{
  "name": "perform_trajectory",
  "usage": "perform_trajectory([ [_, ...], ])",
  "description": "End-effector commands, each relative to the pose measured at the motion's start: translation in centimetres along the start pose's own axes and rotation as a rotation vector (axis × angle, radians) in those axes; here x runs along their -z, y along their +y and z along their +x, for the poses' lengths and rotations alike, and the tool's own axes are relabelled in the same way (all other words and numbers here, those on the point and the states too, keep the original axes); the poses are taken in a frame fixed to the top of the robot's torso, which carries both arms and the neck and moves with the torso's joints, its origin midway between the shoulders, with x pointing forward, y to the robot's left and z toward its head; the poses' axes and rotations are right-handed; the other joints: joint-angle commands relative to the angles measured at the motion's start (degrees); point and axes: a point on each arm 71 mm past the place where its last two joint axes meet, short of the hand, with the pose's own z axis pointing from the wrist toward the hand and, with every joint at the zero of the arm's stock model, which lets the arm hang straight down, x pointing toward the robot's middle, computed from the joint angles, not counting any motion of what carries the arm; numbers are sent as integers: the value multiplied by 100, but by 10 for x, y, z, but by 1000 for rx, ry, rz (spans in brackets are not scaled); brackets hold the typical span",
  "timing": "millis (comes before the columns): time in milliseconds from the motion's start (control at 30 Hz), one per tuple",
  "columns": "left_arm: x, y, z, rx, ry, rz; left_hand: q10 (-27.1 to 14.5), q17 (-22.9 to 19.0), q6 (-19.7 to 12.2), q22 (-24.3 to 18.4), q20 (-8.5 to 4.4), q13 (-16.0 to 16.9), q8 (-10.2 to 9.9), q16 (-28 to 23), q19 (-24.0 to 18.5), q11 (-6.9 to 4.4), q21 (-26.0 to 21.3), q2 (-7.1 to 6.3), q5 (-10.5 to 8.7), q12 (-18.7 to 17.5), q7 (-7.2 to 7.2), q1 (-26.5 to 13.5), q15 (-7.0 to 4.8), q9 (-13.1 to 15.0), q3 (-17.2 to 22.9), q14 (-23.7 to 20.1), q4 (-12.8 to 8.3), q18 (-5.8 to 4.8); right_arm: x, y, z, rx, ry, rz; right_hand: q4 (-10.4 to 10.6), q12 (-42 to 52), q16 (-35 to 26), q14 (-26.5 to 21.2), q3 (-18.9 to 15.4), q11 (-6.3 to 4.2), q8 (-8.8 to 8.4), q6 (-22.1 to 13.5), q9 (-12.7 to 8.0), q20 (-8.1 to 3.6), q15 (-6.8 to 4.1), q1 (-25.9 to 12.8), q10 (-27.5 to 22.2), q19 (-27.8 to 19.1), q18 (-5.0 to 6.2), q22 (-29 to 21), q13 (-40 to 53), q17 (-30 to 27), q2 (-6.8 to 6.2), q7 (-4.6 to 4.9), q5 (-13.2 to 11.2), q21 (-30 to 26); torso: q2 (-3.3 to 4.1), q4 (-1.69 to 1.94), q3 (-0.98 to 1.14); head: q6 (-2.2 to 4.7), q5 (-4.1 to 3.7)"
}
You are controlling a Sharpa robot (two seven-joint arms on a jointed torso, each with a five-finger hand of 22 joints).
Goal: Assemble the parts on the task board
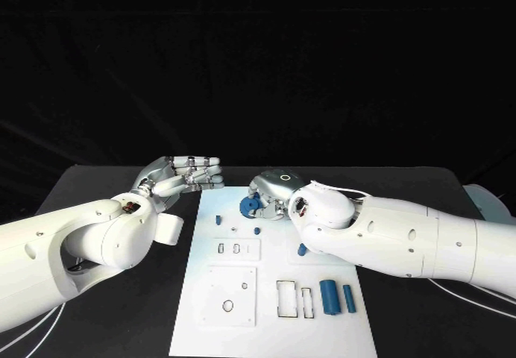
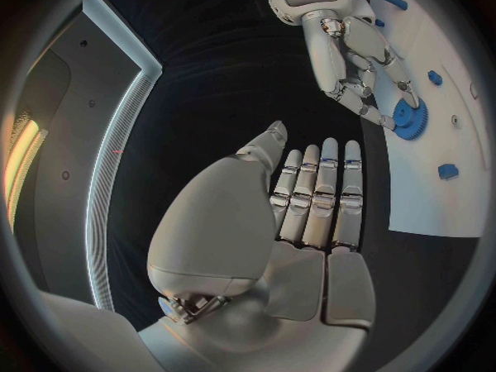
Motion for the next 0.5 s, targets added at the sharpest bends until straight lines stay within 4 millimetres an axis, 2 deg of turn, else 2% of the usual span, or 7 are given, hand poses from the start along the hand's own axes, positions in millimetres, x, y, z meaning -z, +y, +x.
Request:
perform_trajectory([
  [33, 0, -1, 2, 7, 17, 5, -6, 7, 7, -8, 5, -2, -26, -24, -21, 43, -21, 23, 2, -15, 31, 6, 19, -3, 25, -8, 6, 73, -1, 1, 1, -2, 10, -12, 79, -65, -22, 515, -52, 36, -161, -143, -91, 74, 60, -84, -68, -2, -63, 637, 349, 1154, -108, 61, -13, -46, 0, 4, 2, 2, -4],
  [267, -1, -1, 2, 8, 20, 5, -6, 7, 7, -9, 5, -2, -27, -25, -21, 43, -21, 23, 2, -16, 32, 6, 19, -3, 26, -8, 6, 73, -2, 4, 2, -13, 16, -19, 270, -85, -13, 520, -191, 77, -323, -180, -158, 133, 102, -289, -87, -3, -58, 643, 325, 1175, -148, 96, -93, -58, -1, 5, 3, 2, -5],
  [400, -1, -1, 2, 8, 19, 4, -6, 7, 7, -9, 5, -2, -27, -25, -21, 43, -21, 23, 2, -16, 32, 6, 19, -3, 26, -8, 6, 73, -2, 4, 3, -18, 34, -23, 506, -52, -6, 524, -295, 77, -373, -103, -177, 147, 107, -500, -64, 4, -58, 655, 355, 1193, -118, 90, -125, -59, -2, 2, 4, 5, -2],
  [500, -1, -1, 2, 8, 19, 4, -6, 7, 6, -9, 5, -2, -28, -27, -21, 44, -21, 22, 2, -18, 33, 5, 19, -3, 26, -7, 6, 73, -1, 4, 4, -22, 49, -23, 590, -8, 3, 529, -355, 68, -370, -4, -175, 145, 101, -693, -30, 18, -62, 676, 398, 1214, -66, 77, -54, -49, -3, 3, 3, 10, -2],
])
